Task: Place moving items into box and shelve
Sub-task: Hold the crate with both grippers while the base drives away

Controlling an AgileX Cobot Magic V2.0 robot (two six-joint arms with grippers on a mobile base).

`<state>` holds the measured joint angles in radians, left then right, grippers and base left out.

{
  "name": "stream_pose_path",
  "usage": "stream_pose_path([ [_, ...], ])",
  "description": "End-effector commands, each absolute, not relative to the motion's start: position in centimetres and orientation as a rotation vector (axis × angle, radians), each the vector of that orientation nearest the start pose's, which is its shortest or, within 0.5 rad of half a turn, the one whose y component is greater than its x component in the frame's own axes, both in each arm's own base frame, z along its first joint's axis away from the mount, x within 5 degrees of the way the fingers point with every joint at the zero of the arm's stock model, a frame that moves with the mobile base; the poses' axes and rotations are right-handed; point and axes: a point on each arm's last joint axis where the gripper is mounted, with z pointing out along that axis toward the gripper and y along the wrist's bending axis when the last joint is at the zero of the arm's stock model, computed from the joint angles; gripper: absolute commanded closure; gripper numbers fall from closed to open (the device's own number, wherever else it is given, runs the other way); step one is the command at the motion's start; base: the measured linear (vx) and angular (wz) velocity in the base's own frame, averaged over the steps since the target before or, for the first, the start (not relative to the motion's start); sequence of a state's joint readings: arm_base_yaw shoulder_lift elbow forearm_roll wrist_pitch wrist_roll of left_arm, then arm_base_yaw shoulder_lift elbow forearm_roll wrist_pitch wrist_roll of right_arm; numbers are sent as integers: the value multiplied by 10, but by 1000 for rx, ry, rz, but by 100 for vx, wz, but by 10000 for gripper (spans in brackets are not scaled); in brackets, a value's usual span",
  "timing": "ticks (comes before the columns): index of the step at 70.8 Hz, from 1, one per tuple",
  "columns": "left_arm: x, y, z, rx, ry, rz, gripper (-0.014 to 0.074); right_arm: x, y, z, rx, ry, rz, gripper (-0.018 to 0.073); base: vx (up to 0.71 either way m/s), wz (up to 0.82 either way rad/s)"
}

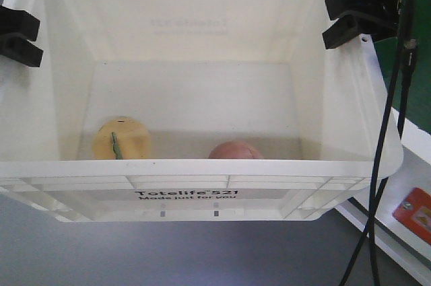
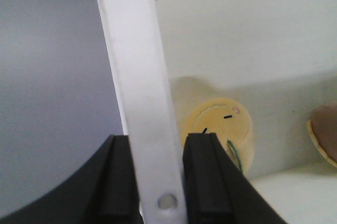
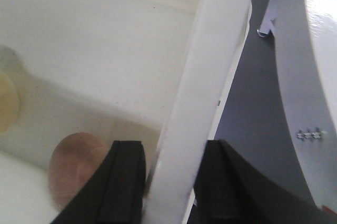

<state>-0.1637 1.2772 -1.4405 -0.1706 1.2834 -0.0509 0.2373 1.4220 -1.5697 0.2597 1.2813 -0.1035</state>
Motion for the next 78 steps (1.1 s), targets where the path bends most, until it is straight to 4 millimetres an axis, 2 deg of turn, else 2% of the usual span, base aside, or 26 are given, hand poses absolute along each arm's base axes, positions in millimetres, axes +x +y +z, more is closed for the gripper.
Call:
stream_pose_path([
  [1,227,-57,439,147,2421,-383,613,258,90,442,-428,2387,473,571,-4,64],
  [37,227,-57,439,148,2422,-383,613,258,90,442,-428,2388,470,571,0,72],
  [78,226,-57,439,148,2423,-382,613,257,90,441,-432,2396,469,571,12,70],
])
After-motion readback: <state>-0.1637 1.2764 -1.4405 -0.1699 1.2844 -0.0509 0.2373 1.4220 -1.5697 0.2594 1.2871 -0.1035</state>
